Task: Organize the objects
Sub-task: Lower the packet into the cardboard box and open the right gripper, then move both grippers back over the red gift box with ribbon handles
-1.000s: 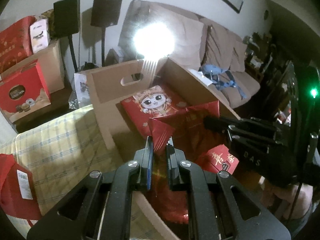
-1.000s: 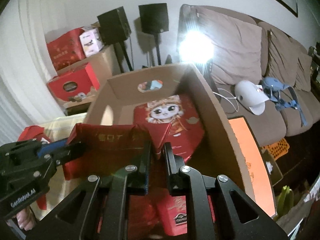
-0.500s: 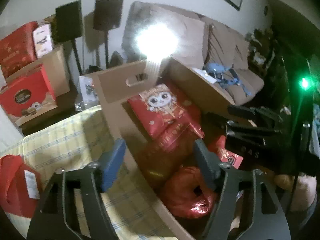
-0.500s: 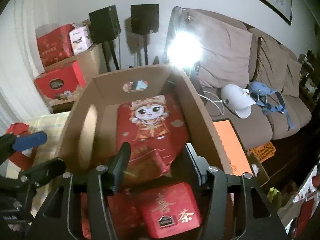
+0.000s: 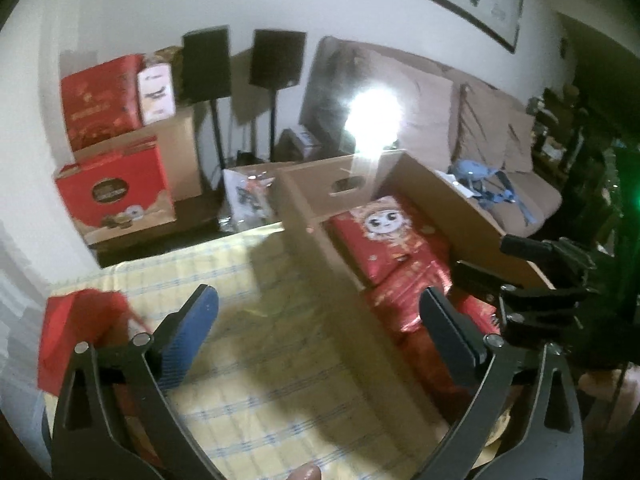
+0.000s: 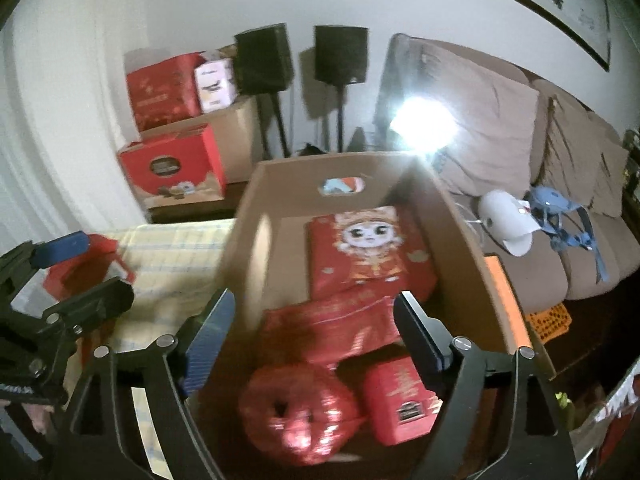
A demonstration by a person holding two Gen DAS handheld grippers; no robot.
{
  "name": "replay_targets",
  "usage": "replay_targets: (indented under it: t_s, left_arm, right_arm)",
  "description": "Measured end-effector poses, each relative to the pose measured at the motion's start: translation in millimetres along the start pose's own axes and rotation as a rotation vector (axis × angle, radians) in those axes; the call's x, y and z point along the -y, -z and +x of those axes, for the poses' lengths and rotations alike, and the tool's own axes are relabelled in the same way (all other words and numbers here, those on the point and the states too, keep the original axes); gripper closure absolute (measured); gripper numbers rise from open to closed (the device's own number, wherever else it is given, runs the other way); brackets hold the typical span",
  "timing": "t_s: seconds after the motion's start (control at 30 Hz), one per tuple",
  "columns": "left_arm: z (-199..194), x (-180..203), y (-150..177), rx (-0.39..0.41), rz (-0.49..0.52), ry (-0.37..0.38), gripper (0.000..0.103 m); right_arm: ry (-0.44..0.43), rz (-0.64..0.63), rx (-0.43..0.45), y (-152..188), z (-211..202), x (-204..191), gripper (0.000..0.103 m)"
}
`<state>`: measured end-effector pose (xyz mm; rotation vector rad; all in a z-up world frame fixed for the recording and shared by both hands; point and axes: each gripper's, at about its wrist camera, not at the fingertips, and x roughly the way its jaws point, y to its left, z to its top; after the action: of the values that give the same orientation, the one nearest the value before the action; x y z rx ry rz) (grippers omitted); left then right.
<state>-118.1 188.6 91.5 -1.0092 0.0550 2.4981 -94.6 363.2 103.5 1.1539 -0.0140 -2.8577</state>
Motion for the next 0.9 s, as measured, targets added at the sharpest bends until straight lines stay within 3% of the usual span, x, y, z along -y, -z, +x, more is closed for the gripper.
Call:
replay_targets:
  t_s: [0.3, 0.5, 0.9]
  left_arm:
    - [-25.0, -49.0, 22.6, 0.009, -0.068, -0.073, 0.001]
    - [-43.9, -85.8, 35.0, 0.029, -0.127, -0.123, 0.0]
    - [-66.3, -129.9, 50.7, 0.043, -0.16, -0.2, 0.0]
  right_arm:
    - [-0.067, -0.048, 0.001, 1.4, -3.0, -51.5, 0.017]
    - [-0.092, -0.073, -0.013, 4.7, 2.1, -82.9, 0.002]
    - [-0.139, -0.074, 0.0, -0.7, 9.1, -124.4, 0.001]
